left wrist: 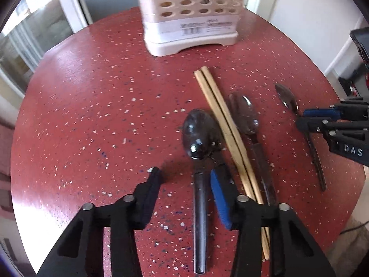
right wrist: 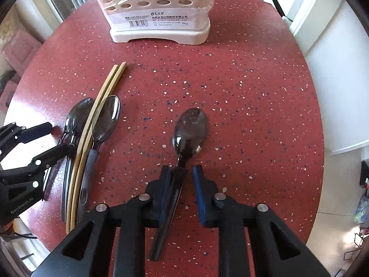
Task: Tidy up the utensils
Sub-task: 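Grasp a dark spoon with the left tool while the right tool grasps another dark spoon, then carry both spoons up toward the pink caddy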
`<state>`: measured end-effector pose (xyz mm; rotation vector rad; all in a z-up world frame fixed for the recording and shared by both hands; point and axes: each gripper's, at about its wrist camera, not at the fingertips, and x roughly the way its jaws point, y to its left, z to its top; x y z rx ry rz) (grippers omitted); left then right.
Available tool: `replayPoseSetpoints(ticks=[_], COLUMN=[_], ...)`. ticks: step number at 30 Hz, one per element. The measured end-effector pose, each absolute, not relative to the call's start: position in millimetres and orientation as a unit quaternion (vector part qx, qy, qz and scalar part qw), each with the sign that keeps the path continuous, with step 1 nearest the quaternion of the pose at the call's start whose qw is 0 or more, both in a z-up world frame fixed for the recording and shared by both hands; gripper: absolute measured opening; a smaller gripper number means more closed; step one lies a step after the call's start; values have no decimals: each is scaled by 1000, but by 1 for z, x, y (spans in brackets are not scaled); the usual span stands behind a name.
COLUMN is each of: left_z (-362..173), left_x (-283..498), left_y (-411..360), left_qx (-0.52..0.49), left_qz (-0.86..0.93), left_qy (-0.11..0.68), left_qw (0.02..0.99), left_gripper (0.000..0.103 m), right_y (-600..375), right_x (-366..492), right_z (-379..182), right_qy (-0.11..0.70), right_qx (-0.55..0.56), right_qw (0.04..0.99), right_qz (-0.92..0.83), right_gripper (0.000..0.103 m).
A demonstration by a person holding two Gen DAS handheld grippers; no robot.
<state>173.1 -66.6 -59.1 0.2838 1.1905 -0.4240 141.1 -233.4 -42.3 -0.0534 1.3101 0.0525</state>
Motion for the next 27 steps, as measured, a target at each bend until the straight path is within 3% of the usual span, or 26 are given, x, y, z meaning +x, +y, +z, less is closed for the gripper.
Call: replayPoseSetpoints(ticks=[2,3,15,27], left_z=[-58,-58,-40,26], left_x=[171,170,139,141], left_y=[-71,-73,-39,-30], left_qx=[139,141,46,-20], left_qz=[-208,-214,-184,-155], left_qy=[555,554,489,379], left_qw=[793,792,852,912], left_gripper=[56,41,41,41], right_y=[-237,-240,-276,-277], right_x=[142,142,132,112], right_z=[-41,-41,-32,43], right_qy=[609,609,570,445], right_qx=[-20,-14,64,85], right_qw=[792,792,815,882], right_qz=[27,30,83,128], right_gripper=[15,13,12,12])
